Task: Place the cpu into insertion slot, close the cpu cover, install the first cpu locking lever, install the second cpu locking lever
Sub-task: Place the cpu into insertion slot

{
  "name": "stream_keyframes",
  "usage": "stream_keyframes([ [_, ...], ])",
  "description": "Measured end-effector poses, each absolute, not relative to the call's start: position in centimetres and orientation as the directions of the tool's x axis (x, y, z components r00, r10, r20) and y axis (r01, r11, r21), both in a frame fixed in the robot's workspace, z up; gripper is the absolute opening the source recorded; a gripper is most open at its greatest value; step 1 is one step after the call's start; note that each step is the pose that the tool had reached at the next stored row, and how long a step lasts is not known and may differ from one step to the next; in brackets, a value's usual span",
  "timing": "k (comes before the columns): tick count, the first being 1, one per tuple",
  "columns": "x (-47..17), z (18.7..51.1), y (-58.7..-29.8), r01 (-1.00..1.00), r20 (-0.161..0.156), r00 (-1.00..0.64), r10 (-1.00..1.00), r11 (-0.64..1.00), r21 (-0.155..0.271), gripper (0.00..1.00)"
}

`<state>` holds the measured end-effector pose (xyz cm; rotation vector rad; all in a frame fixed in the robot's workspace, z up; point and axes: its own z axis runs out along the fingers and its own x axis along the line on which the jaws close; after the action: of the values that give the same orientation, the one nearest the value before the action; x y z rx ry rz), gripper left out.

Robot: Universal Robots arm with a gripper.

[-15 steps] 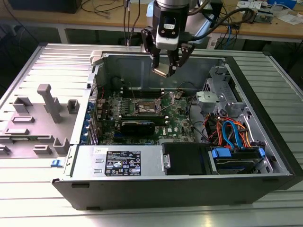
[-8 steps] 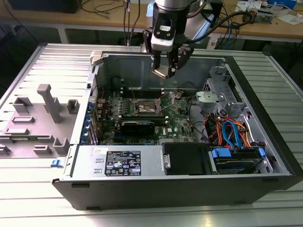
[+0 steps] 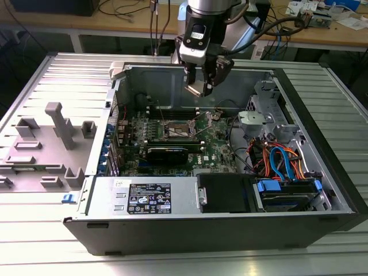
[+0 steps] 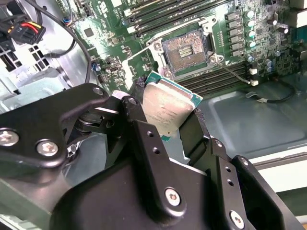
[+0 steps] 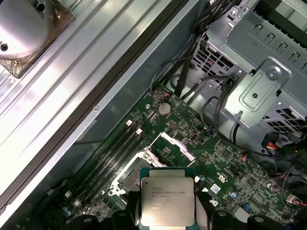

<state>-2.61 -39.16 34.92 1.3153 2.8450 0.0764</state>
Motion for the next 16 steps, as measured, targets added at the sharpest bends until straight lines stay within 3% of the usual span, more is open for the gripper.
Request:
stream_keyframes([
  [16,-2.62,33.98,-39.16,0.77,0.015,-0.638,0.77,0.637,0.047,0.54],
])
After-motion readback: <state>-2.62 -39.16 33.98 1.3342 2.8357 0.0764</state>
